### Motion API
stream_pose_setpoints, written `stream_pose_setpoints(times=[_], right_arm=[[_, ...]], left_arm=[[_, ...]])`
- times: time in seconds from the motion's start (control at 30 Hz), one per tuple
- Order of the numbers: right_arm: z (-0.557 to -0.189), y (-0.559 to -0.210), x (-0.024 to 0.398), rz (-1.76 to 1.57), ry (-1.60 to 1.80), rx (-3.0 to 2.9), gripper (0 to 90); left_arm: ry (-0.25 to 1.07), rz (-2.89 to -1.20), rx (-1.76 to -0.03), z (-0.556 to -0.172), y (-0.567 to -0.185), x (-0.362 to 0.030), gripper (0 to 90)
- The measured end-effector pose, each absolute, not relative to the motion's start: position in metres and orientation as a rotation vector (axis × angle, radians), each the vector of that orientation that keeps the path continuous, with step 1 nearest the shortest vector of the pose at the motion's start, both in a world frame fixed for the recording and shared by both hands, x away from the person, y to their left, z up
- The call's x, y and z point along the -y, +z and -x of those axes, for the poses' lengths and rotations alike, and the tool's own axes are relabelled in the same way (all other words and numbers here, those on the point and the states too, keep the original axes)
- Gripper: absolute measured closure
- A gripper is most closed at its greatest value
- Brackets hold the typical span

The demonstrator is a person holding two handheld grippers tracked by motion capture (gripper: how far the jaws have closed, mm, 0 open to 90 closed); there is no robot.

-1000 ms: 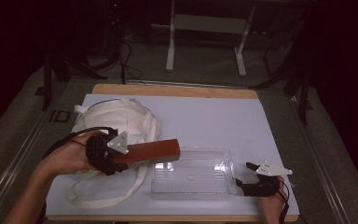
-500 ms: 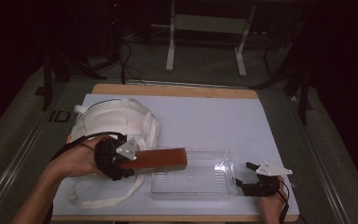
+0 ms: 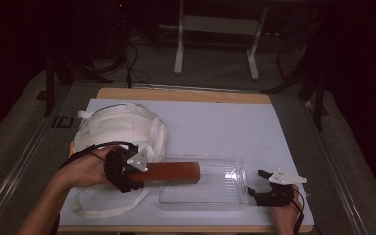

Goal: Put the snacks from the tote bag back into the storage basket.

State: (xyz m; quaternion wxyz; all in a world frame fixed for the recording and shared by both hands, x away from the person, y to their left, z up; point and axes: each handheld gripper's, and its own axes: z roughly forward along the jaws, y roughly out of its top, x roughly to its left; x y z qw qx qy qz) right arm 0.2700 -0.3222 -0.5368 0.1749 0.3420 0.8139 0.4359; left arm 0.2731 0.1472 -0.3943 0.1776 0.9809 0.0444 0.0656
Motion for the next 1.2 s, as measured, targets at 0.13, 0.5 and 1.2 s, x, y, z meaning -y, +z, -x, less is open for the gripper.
stream_pose_setpoints(times=[0.13,0.5,1.2], right_arm=[[-0.27,-0.537,0.322,-0.969,1.236,-2.306,14.3],[-0.27,-0.537,0.322,-0.967,1.235,-2.307,14.3],[-0.27,-0.537,0.322,-0.964,1.236,-2.311,14.3]], left_arm=[[0.178,-2.775,-0.114,-0.272,-0.394,-0.144,43.7],[0.142,-2.791,-0.083,-0.27,-0.401,-0.137,43.7],[0.079,-2.814,-0.052,-0.27,-0.414,-0.125,43.7]])
